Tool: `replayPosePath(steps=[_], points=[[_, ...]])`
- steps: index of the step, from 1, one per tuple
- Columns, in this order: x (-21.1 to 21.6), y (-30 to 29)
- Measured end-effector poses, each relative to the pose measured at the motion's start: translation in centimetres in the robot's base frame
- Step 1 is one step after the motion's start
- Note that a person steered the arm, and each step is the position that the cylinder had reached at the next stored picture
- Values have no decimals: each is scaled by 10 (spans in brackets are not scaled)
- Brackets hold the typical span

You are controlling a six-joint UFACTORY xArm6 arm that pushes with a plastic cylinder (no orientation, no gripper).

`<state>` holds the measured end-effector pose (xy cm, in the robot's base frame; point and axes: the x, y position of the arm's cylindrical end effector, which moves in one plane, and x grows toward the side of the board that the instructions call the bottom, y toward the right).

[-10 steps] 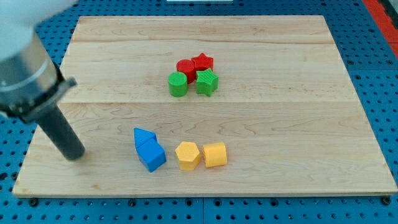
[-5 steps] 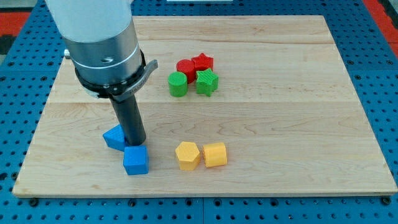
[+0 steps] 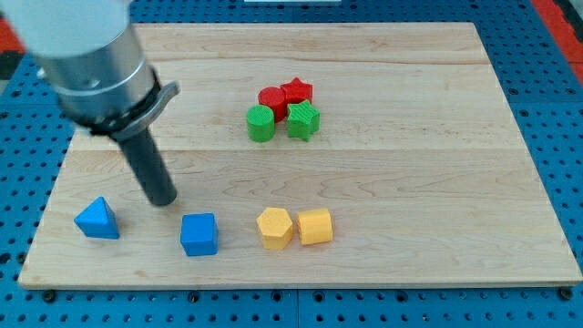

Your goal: Keep yellow blocks and blue blocks in a horizontal line

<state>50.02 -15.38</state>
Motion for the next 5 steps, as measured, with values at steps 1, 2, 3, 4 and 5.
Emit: replayPosePath(steps=[1, 2, 3, 4, 5], points=[[4, -37], [15, -69], [2, -78], [14, -108], [49, -80]])
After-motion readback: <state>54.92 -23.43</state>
